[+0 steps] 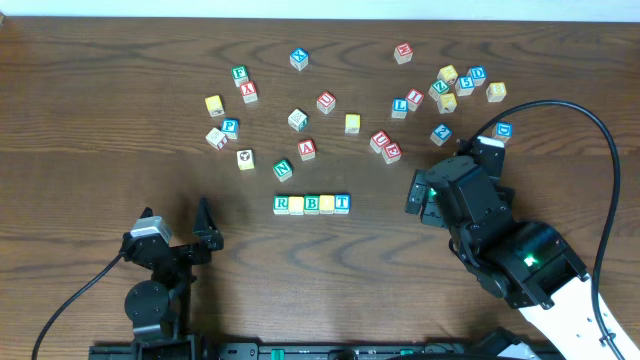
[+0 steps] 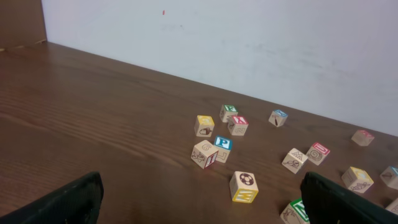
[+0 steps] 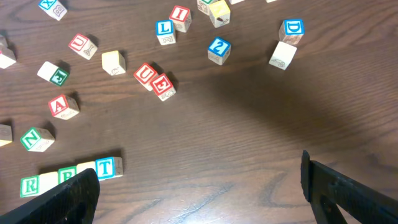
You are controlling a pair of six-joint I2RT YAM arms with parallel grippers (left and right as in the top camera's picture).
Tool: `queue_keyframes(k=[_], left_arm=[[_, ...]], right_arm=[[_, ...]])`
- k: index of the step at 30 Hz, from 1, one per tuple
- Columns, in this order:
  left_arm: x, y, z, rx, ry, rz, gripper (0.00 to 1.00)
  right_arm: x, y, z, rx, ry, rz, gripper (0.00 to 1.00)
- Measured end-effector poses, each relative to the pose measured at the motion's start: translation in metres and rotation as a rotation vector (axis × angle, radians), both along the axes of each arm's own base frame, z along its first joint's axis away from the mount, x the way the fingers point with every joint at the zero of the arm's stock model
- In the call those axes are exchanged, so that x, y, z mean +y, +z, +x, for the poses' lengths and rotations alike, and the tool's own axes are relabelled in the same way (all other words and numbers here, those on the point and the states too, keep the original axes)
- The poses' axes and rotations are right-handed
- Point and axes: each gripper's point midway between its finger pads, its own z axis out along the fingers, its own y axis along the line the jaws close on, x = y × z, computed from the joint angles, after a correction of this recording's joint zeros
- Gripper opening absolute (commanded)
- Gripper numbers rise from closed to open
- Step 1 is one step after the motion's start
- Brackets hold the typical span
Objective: Spell out ROBOT
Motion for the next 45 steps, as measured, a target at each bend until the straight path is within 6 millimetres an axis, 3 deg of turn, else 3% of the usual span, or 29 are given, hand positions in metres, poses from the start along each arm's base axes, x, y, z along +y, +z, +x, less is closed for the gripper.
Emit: queue_keyframes(k=[6, 13, 45], left_arm=[[-0.002, 0.000, 0.000, 0.000, -0.008, 0.000, 1.00], [-0.024, 0.000, 0.001, 0.001, -0.096, 0.000, 1.00], [-0.024, 0.000, 0.001, 0.001, -0.097, 0.000, 1.00]], right_arm=[[0.000, 0.000, 0.000, 0.000, 0.000, 0.000, 0.99], [0.000, 0.000, 0.000, 0.000, 0.000, 0.000, 0.99], [0.000, 0.000, 0.000, -0.001, 0.000, 0.001, 0.99]])
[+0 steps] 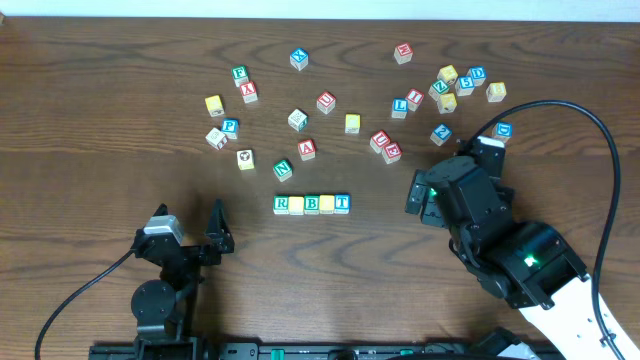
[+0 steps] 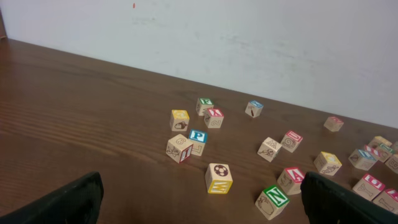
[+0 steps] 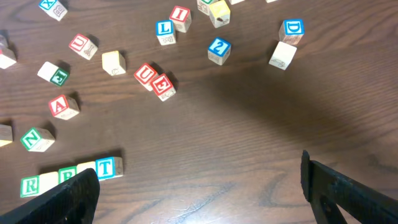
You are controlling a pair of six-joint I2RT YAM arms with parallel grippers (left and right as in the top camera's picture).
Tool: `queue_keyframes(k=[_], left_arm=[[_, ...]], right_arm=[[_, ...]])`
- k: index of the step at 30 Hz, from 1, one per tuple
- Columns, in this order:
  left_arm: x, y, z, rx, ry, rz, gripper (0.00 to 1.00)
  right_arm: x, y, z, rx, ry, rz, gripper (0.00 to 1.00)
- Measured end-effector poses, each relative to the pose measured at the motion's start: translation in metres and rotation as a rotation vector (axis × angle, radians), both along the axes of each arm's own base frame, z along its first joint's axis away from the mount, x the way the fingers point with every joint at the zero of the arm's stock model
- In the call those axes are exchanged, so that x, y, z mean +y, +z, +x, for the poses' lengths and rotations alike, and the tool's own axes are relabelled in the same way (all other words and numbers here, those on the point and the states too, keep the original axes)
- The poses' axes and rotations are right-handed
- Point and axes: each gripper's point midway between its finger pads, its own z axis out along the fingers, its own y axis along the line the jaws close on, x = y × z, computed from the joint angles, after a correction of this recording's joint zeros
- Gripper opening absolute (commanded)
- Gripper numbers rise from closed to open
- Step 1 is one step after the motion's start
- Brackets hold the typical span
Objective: Spell out ROBOT
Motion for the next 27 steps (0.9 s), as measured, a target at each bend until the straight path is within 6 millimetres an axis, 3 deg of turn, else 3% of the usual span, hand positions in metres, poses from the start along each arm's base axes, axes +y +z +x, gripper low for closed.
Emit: queue_keyframes(k=[3, 6, 10, 14, 19, 24, 27], left_arm=[[0.000, 0.000, 0.000, 0.000, 0.000, 0.000, 1.00], [0.000, 0.000, 0.000, 0.000, 0.000, 0.000, 1.00], [0.000, 0.000, 0.000, 0.000, 0.001, 0.001, 1.00], [0.001, 0.001, 0.000, 0.000, 0.003, 0.001, 1.00], [0.001, 0.001, 0.000, 0.000, 0.003, 0.001, 1.00], [0.001, 0.001, 0.000, 0.002, 0.003, 0.001, 1.00], [0.001, 0.001, 0.000, 0.002, 0.003, 0.001, 1.00]], right_arm=[[0.000, 0.010, 0.004, -0.047, -0.007, 0.033, 0.99], [0.004, 0.037, 0.018, -0.190, -0.002, 0.108, 0.99], [0.009, 0.091, 0.036, -0.513, 0.087, 0.195, 0.99], [0.003, 0.123, 0.032, -0.802, 0.178, 0.226, 0.99], [-0.016, 0.117, 0.003, -1.070, 0.221, 0.204, 0.99], [-0.030, 0.077, -0.019, -1.135, 0.241, 0.117, 0.99], [-0.041, 0.066, -0.028, -1.167, 0.223, 0.066, 0.99]])
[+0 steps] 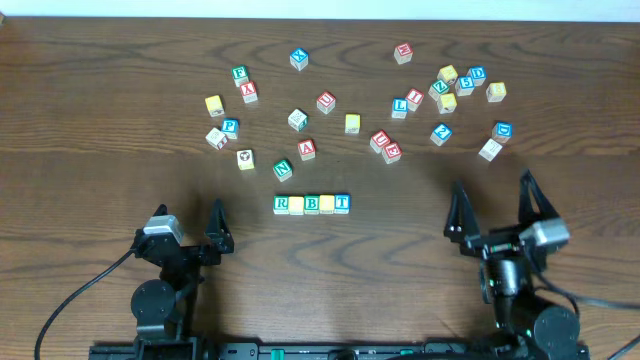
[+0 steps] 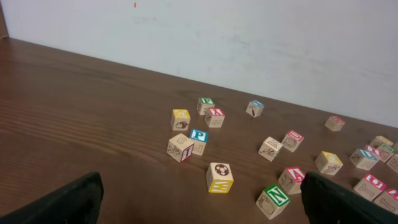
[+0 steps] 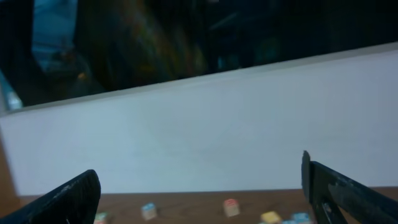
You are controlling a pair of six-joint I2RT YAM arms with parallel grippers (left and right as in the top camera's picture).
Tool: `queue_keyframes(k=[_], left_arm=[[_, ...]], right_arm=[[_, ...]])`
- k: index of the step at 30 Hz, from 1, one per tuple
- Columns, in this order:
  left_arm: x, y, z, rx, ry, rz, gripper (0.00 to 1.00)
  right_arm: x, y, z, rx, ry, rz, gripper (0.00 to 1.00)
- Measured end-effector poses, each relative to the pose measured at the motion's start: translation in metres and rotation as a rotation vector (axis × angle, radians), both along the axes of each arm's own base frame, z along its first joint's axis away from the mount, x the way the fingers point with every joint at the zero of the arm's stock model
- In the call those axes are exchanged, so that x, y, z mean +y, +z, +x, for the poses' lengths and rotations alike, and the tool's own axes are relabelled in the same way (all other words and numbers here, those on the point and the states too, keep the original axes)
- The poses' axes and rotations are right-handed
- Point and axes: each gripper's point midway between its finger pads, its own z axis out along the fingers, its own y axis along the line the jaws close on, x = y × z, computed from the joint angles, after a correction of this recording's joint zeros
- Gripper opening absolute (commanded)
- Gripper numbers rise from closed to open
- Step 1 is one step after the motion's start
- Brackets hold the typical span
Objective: Spell out ROBOT
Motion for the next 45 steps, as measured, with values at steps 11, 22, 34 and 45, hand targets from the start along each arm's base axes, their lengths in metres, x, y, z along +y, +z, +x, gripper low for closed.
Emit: queue_keyframes(k=[11, 22, 34, 45], left_arm=[[0.000, 0.000, 0.000, 0.000, 0.000, 0.000, 1.00], [0.000, 0.000, 0.000, 0.000, 0.000, 0.000, 1.00], [0.000, 0.000, 0.000, 0.000, 0.000, 0.000, 1.00], [0.000, 0.000, 0.000, 0.000, 0.000, 0.000, 1.00]], right_arm=[[-0.017, -0.048, 0.000, 0.073, -0.072, -0.039, 0.99], [-0.022, -0.111, 0.010, 0.306, -0.104, -0.089, 0.99], [-0.027, -0.135, 0.010, 0.404, -0.130, -0.109, 0.99], [-0.028, -0.135, 0.011, 0.404, -0.132, -0.112, 0.99]])
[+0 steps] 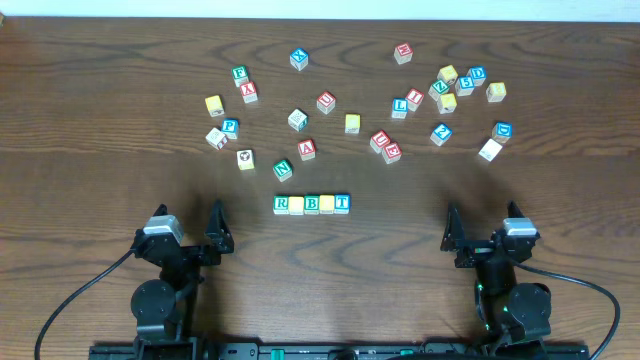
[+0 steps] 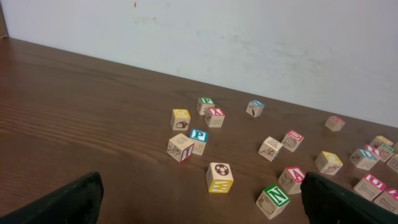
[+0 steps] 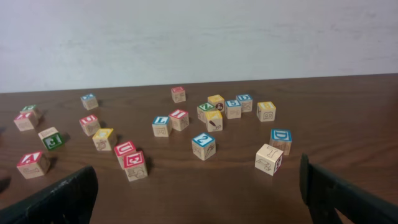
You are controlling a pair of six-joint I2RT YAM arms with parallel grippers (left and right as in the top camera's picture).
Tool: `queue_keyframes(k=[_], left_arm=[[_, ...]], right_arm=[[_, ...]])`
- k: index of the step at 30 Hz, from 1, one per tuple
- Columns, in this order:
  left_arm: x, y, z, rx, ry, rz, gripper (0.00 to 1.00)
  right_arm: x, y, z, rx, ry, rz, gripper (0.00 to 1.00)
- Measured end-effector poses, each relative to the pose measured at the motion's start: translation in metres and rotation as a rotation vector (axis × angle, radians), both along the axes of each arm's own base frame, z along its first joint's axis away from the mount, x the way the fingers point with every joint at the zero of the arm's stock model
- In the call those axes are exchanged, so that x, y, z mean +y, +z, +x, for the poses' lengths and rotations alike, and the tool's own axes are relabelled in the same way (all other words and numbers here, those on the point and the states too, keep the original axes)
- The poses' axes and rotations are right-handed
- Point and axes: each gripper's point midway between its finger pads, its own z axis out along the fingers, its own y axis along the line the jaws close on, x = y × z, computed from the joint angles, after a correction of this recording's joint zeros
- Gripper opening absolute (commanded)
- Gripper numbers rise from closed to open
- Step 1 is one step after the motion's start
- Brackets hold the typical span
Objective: Spell out ROBOT
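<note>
A row of five blocks (image 1: 312, 204) lies mid-table: green R, a yellow-edged block, green B, another yellow-edged block, blue T. The letters on the two yellow ones cannot be read. My left gripper (image 1: 185, 222) rests at the near left edge, open and empty, well short of the row. In its wrist view the left gripper (image 2: 199, 202) faces the scattered blocks. My right gripper (image 1: 485, 228) sits at the near right edge, also open and empty. The right gripper (image 3: 199, 186) looks across the right-hand blocks.
Several loose letter blocks are scattered across the far half of the table. Among them are a green N (image 1: 283, 170), a red A (image 1: 307, 149), a yellow W block (image 2: 219, 177) and a blue D (image 3: 280, 139). A white wall stands behind the table.
The right arm has settled lower at the near right edge. Its wrist view now looks level across the blocks instead of up at the wall. The left arm and the blocks are unchanged.
At first the right arm reached out over the table right of the row, its camera looking down, and the left gripper stood open at the near left. The left gripper then shifted slightly right. Later the right arm was back at the near edge, and now it rests there.
</note>
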Motion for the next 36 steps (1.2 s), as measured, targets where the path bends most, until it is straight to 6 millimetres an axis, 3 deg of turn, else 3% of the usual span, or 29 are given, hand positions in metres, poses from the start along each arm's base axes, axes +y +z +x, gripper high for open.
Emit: queue_keyframes(k=[36], left_arm=[[-0.0035, 0.0000, 0.0000, 0.000, -0.014, 0.000, 1.00]], right_arm=[[-0.0001, 0.0000, 0.0000, 0.000, 0.000, 0.000, 0.99]])
